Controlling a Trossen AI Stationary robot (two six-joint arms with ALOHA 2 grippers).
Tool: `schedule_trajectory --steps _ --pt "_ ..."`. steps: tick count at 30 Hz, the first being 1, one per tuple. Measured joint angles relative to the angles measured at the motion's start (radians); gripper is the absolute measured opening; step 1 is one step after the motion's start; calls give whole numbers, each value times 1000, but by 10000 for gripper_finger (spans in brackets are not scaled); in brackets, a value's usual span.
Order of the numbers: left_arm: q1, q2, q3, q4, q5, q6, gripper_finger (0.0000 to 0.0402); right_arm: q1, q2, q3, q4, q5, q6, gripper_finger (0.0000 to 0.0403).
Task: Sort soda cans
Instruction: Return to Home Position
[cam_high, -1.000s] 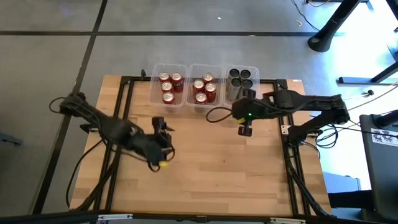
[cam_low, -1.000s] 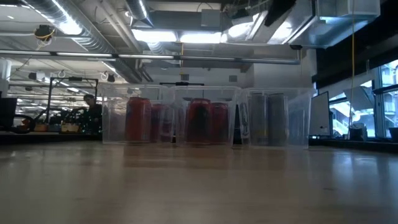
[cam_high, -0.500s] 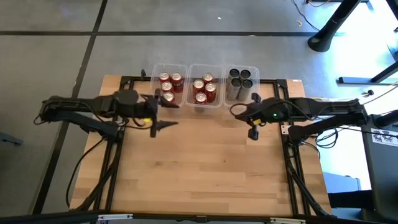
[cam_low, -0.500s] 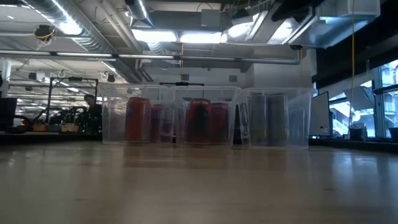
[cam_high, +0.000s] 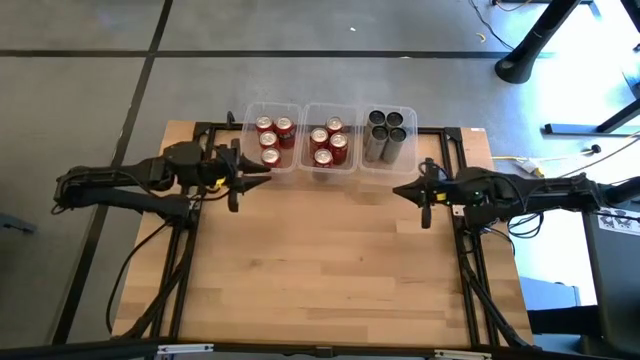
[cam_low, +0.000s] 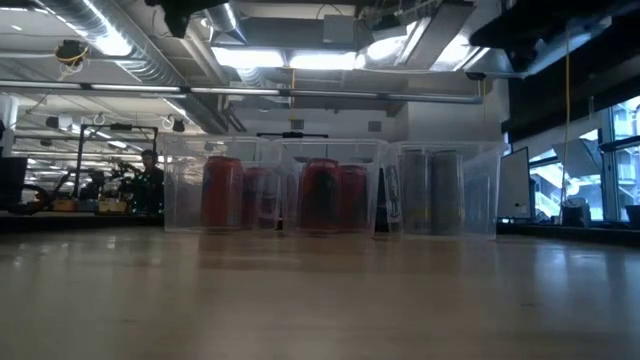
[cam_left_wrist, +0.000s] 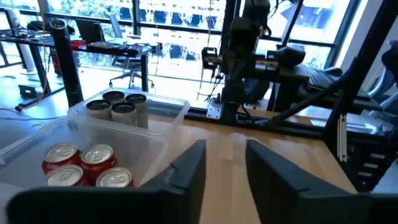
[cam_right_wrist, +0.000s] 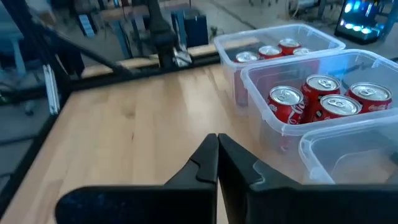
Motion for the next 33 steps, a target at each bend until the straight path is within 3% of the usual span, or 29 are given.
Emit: schedule_trajectory --steps 6,14,19,33 --pt "-1 -58 -53 7 0 -37 60 0 -127 -133 93 24 30 9" --pt "-9 -57 -53 -48 -3 -40 43 1 -183 -196 119 27 32 9" --pt "-7 -58 -68 -84 -37 -21 7 1 -203 -280 235 -43 30 3" --pt "-7 -350 -375 152 -26 -24 5 1 -481 -521 334 -5 35 2"
